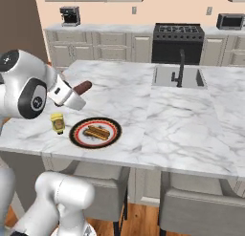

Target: Move the hot dog bun to the plate on the dining table and place the condiment next to that plate. Then navigate to the fridge and take the sausage and place it on the plate as well.

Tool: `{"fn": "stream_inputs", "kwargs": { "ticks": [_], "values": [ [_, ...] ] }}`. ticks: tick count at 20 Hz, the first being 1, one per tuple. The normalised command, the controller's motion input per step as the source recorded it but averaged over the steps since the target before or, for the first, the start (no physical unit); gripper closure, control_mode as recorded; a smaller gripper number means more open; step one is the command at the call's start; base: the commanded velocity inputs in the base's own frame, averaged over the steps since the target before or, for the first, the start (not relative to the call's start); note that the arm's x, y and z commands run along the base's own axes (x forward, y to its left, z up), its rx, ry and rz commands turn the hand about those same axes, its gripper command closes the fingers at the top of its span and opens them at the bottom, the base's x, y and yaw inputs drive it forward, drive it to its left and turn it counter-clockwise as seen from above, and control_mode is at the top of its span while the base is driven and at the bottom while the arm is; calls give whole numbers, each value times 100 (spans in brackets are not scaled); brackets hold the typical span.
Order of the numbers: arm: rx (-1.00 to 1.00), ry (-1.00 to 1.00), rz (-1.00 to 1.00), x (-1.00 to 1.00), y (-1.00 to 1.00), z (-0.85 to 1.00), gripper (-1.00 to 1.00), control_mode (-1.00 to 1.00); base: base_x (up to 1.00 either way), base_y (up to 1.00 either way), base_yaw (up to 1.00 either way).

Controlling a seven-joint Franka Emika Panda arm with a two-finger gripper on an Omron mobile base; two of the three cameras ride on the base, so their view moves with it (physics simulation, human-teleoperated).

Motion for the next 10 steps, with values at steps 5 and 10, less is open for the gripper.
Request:
{"fn": "stream_inputs", "kwargs": {
  "ticks": [5,10],
  "values": [
    [3,68,19,97,2,-99,100,-100,0,0,0],
    [0,12,22,71,19,-87,100,-100,0,0,0]
  ]
}}
